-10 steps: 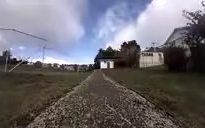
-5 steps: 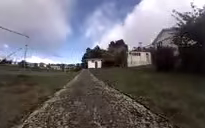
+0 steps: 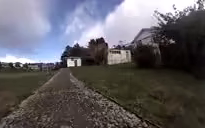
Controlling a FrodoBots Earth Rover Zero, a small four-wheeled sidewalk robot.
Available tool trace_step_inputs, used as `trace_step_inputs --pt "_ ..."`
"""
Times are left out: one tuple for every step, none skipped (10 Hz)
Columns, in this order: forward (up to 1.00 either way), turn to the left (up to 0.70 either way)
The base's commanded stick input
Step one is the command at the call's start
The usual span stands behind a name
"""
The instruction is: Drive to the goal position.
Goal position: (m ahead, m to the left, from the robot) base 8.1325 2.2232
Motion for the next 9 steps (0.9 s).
trace_step_inputs --pt "1.00 0.00" --pt "1.00 0.40" --pt "1.00 0.40" --pt "1.00 0.40" --pt "1.00 0.40" --pt "1.00 0.40" --pt "1.00 0.40" --pt "1.00 0.40" --pt "1.00 0.40"
